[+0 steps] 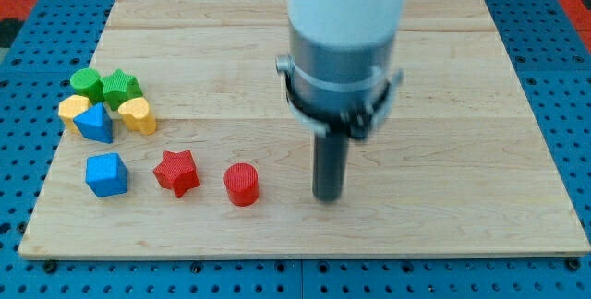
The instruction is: Push the red circle right to the red star
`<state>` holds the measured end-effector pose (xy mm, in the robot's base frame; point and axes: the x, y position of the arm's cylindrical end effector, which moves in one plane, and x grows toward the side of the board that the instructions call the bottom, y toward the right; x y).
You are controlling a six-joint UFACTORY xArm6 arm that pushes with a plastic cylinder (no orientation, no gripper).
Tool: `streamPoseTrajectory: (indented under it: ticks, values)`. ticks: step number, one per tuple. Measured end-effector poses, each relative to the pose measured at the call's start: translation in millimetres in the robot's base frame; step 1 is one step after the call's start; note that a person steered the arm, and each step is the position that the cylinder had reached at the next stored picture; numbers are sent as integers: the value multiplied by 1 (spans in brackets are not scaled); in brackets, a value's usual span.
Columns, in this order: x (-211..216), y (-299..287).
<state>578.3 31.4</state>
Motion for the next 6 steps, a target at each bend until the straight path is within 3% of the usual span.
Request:
streamPoseTrajectory:
  ticks: [1,2,4,5,6]
  values:
    - [35,-66]
    - [-8,-75]
    - [-42,-70]
    - [11,-84]
    - [-1,-136]
